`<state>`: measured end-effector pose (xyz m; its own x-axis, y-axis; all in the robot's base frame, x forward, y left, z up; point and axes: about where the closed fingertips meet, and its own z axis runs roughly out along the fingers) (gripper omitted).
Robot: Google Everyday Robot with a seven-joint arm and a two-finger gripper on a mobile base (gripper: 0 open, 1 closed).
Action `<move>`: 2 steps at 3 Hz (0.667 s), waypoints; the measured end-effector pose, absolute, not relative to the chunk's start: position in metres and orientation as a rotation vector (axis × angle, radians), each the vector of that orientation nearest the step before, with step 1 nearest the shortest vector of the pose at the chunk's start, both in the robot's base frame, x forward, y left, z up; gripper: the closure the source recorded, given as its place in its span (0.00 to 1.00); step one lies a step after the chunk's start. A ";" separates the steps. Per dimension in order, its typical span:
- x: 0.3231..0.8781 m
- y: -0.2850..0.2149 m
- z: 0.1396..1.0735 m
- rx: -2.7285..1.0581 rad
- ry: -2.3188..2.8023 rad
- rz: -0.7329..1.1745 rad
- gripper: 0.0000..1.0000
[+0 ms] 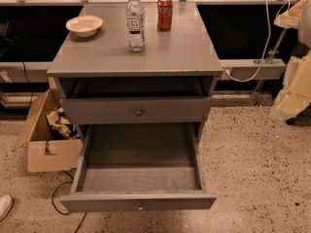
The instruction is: Place blue plastic bottle into middle drawer
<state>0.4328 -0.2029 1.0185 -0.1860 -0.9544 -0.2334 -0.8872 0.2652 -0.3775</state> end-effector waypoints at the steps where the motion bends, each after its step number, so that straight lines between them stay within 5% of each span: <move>1: 0.433 -0.203 1.019 -1.668 2.125 -0.218 0.00; 2: 0.460 -0.191 1.015 -1.602 2.089 -0.139 0.00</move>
Offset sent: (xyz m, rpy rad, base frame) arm 0.1151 0.0434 -0.0147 0.3816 -0.0813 -0.0196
